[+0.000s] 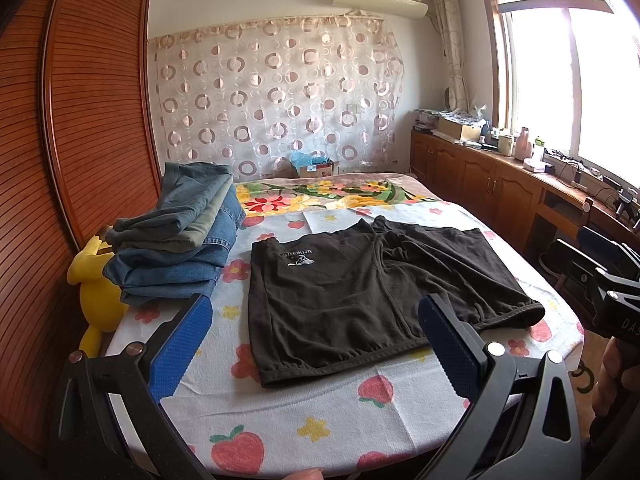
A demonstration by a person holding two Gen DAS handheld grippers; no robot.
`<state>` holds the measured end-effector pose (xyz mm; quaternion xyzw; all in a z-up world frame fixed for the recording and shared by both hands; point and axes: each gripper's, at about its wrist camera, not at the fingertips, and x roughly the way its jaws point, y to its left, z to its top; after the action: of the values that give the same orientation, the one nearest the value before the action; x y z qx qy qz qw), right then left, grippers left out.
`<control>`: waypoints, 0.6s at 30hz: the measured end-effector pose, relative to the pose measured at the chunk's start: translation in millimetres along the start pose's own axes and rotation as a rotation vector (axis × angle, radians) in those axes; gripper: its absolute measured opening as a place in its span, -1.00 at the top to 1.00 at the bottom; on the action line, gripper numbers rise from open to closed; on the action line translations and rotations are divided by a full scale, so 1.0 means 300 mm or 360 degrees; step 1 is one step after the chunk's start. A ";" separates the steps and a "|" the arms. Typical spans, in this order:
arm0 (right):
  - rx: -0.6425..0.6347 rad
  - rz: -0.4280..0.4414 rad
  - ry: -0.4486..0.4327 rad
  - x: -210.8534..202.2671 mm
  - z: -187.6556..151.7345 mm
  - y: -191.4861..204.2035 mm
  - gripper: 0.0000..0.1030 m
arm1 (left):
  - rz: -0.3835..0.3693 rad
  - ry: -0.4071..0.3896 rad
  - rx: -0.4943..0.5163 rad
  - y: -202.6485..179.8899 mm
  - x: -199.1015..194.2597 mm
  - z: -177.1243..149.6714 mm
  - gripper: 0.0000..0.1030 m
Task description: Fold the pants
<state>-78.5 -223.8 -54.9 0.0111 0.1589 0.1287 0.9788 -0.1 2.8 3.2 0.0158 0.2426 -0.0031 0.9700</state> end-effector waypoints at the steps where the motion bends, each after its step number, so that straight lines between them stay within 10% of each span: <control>1: 0.0000 -0.0001 -0.0001 -0.002 0.000 0.000 -0.86 | 0.0000 -0.0001 -0.0001 -0.001 0.000 -0.001 -1.00; 18: 0.0011 -0.0004 -0.0001 -0.005 -0.009 0.000 -0.86 | 0.0001 -0.0002 0.0001 0.000 0.000 0.000 -1.00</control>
<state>-80.7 -224.2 -57.0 0.0142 0.1591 0.1268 0.9790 -0.2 2.6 3.3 0.0161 0.2419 -0.0030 0.9702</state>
